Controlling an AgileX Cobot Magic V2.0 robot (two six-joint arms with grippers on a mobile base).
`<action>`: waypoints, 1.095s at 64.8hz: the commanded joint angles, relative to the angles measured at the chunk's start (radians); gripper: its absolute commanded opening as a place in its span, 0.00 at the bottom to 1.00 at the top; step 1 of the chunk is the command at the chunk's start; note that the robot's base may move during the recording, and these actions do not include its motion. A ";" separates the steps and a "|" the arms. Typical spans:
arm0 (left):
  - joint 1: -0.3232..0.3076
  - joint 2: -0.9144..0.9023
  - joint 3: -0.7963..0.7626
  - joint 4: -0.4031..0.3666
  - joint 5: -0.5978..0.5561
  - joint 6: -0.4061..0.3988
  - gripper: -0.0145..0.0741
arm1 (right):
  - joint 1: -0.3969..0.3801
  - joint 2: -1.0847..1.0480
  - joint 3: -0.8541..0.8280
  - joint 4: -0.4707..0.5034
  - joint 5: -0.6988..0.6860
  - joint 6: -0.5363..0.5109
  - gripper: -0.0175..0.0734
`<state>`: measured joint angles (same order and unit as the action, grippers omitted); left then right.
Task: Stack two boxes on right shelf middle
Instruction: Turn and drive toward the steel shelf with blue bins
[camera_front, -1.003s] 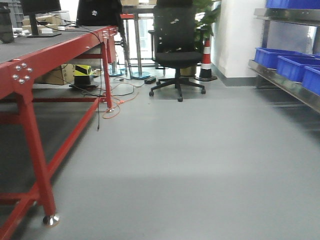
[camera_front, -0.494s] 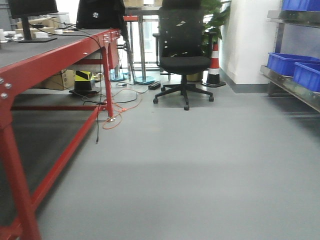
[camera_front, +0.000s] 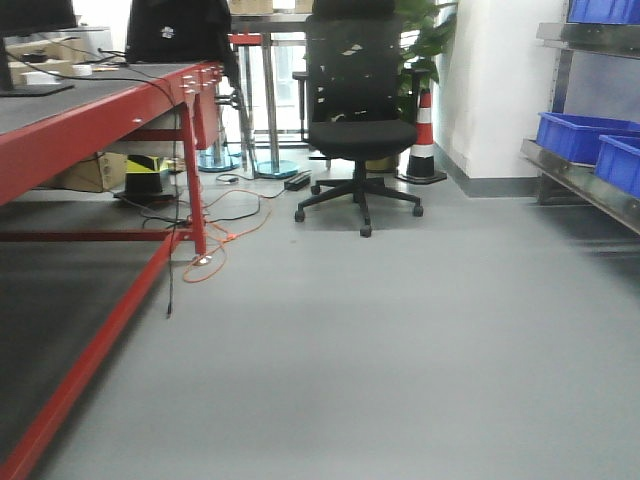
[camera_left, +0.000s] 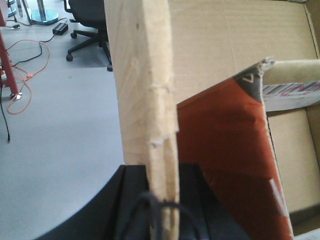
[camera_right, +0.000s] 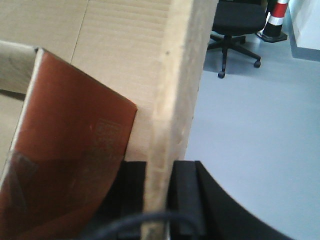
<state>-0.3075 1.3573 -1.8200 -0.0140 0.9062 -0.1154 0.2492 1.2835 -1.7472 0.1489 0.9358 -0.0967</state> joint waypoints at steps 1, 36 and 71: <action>0.006 -0.014 -0.008 0.029 -0.066 0.004 0.04 | -0.008 -0.010 -0.009 -0.038 -0.046 -0.011 0.02; 0.006 -0.014 -0.008 0.029 -0.066 0.004 0.04 | -0.008 -0.010 -0.009 -0.038 -0.046 -0.011 0.02; 0.006 -0.014 -0.008 0.029 -0.066 0.004 0.04 | -0.008 -0.008 -0.009 -0.038 -0.046 -0.011 0.02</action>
<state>-0.3075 1.3573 -1.8200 -0.0140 0.9062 -0.1154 0.2492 1.2838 -1.7472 0.1489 0.9351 -0.0967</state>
